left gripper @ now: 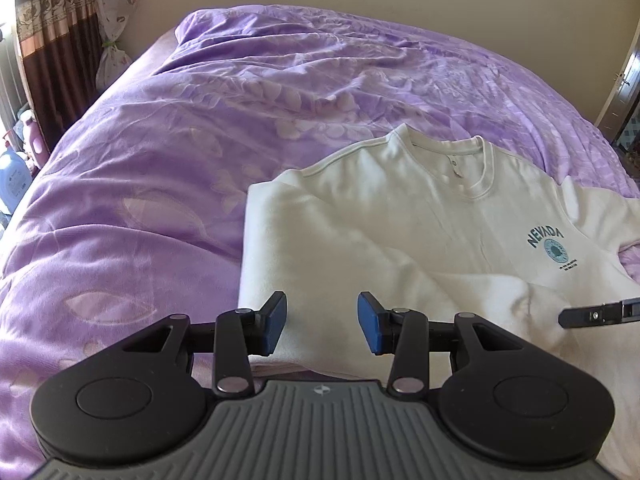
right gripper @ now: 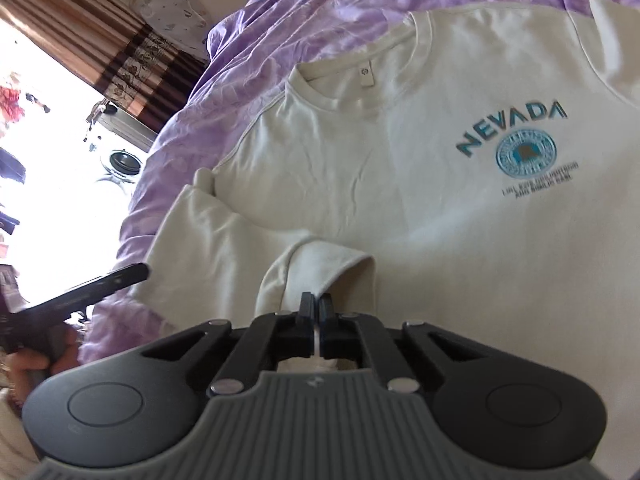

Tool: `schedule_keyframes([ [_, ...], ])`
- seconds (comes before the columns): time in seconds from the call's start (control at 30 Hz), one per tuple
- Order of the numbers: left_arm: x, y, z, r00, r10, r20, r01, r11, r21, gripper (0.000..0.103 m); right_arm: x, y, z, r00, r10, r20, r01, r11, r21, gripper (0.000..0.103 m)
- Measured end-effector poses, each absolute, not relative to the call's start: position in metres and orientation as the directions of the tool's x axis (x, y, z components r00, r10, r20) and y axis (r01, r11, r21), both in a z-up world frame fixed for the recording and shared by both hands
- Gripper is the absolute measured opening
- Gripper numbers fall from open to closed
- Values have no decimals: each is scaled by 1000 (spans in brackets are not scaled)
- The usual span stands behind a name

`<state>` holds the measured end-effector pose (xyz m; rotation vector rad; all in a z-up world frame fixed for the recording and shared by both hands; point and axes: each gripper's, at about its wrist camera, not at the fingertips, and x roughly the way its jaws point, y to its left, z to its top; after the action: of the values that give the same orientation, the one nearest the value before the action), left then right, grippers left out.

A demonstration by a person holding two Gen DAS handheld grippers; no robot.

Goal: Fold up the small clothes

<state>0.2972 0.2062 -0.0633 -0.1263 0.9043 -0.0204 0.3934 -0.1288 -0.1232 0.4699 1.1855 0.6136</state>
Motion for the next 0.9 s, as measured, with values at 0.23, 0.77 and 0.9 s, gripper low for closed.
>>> schedule_keyframes([
  [0.23, 304, 192, -70, 597, -58, -800, -18, 996, -85, 49, 388, -133, -153, 234, 599, -766, -169, 801, 575, 16],
  [0.77, 306, 254, -29, 689, 74, -721, -217, 970, -108, 49, 408, -103, -59, 337, 664, -668, -359, 746, 561, 5],
  [0.9, 314, 273, -29, 697, 5, -717, -256, 936, -243, 49, 424, -99, 22, 438, 676, -592, -456, 735, 502, 5],
])
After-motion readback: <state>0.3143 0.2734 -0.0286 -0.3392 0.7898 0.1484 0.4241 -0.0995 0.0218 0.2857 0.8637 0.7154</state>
